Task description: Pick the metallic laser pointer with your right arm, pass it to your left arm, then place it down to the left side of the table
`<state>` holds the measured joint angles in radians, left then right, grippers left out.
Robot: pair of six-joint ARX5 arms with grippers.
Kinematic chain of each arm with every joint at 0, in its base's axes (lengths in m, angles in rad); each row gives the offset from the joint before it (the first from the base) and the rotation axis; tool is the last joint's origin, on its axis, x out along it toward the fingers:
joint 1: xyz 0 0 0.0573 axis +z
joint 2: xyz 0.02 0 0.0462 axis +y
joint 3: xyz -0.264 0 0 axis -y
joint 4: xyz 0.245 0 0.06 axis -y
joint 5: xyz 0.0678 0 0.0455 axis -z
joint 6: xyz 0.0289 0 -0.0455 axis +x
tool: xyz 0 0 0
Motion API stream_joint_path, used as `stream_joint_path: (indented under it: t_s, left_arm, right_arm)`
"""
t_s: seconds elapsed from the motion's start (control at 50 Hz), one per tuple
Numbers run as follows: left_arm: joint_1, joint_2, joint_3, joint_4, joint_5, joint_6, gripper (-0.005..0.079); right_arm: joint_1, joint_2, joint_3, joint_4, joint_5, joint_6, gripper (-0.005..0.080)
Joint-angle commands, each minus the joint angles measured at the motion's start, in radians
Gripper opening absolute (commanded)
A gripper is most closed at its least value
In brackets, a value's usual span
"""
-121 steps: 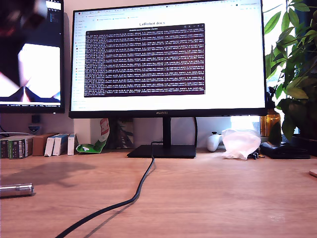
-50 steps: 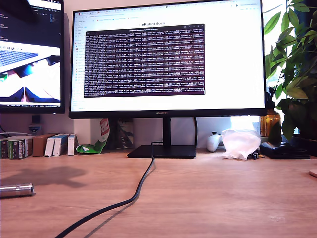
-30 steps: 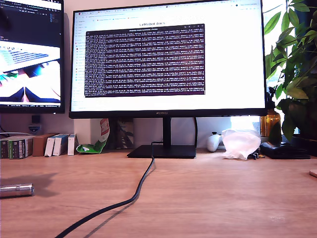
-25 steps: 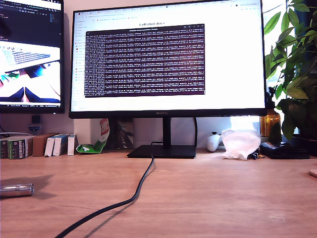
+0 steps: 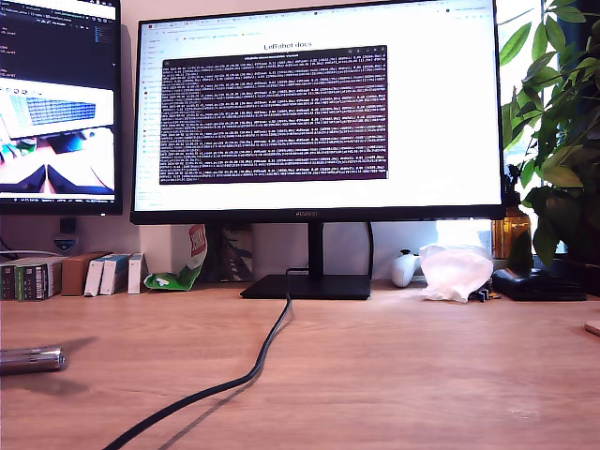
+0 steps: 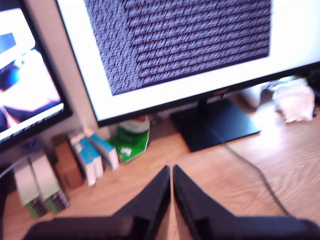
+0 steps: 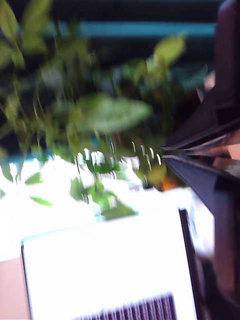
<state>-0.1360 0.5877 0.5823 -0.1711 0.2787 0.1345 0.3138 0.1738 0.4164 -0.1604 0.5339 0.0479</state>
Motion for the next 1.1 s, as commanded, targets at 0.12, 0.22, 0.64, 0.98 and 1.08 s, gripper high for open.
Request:
stream_joint_path:
  t_s: [0.12,0.22,0.64,0.98,1.08]
  left_arm:
    - [-0.038,-0.042,-0.043,0.016,-0.025,-0.005,-0.0019]
    - [-0.048,-0.070,-0.095,0.037,-0.071,-0.003,-0.0019]
    - [-0.050,-0.320,-0.360,0.097,-0.114,-0.004,-0.0019]
    - [-0.050,-0.469,-0.493,0.103,-0.167,-0.008,-0.0019]
    - [-0.050,-0.524,-0.529,0.092,-0.169,-0.036,-0.0019]
  right_arm:
    - [-0.006,-0.002,-0.066,0.002,-0.008,-0.019,-0.0011]
    - [-0.005,-0.003,-0.125,0.035,-0.011,-0.066,-0.0011]
    - [-0.004,-0.171,-0.221,0.014,-0.109,-0.136,-0.0011]
    - [-0.002,-0.172,-0.341,0.115,-0.121,-0.179,-0.0011]
    - [-0.002,-0.172,-0.388,0.143,-0.185,-0.179,-0.0011]
